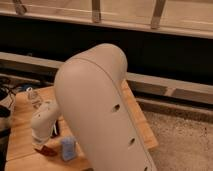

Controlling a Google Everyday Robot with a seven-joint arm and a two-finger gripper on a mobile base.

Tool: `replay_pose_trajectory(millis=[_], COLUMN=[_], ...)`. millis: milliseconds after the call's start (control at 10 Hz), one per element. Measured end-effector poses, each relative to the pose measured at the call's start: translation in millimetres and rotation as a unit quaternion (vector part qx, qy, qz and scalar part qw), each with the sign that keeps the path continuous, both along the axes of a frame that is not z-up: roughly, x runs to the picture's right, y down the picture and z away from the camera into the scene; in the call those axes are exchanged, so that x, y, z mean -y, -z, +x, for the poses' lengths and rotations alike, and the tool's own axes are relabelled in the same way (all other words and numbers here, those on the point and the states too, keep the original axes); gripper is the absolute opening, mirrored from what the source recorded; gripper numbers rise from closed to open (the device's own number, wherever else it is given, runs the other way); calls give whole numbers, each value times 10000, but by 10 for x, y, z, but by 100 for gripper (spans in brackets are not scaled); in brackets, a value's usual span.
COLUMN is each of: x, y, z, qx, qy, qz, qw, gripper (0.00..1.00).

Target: Place the pepper on the white sponge

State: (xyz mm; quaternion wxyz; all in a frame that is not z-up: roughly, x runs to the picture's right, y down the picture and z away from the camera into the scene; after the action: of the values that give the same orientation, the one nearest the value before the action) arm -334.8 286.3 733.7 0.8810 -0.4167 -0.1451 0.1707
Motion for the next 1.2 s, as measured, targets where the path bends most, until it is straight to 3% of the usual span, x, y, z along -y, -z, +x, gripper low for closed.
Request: replay_pose_trajectory(millis=[300,900,1200], x=[13,108,102], y=[-21,253,231], z=[22,-272,-260], qx=[13,181,163], qy=[51,378,338], qz=[-10,227,162], qw=[10000,9989,9992], gripper=[0,1,27])
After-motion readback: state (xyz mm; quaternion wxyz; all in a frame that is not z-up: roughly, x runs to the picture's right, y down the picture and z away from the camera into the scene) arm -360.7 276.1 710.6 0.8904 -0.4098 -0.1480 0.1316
